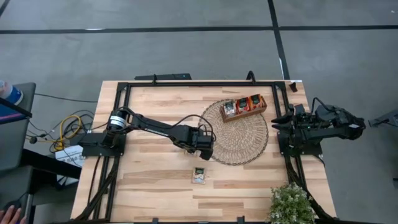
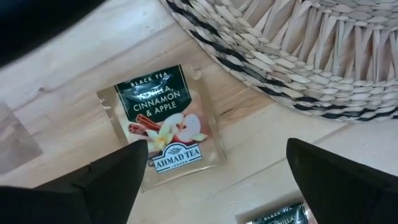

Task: Pick & Place Tea
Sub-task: Put the brown tea pack into the left compartment of the brown organizer

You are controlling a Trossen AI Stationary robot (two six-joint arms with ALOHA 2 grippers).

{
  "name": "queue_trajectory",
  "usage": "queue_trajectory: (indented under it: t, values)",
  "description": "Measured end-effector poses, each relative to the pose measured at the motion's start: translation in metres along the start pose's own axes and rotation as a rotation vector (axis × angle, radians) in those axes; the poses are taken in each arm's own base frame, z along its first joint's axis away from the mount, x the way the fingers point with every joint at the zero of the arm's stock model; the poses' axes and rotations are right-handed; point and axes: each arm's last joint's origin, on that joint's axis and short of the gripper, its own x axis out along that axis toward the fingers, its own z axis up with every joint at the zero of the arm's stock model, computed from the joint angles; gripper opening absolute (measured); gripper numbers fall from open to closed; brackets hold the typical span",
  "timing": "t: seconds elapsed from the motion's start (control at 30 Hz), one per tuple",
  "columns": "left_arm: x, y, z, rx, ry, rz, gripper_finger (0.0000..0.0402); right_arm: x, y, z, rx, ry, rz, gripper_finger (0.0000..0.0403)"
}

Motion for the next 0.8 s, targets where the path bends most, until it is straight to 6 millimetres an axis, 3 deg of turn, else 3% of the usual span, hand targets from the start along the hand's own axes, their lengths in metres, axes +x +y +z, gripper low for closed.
queue_trajectory:
  t: [0.5,0.8]
  values:
    - [0.001,0.006,0.002,-0.15,0.003,0.049,0.0378,0.0,0.0,0.0,0.0,0.0,0.001,0.0113]
    - [0.016,0.007,0.005,-0.157,0.019,0.083,0.0378,0.0,0.0,0.0,0.0,0.0,0.0,0.0113]
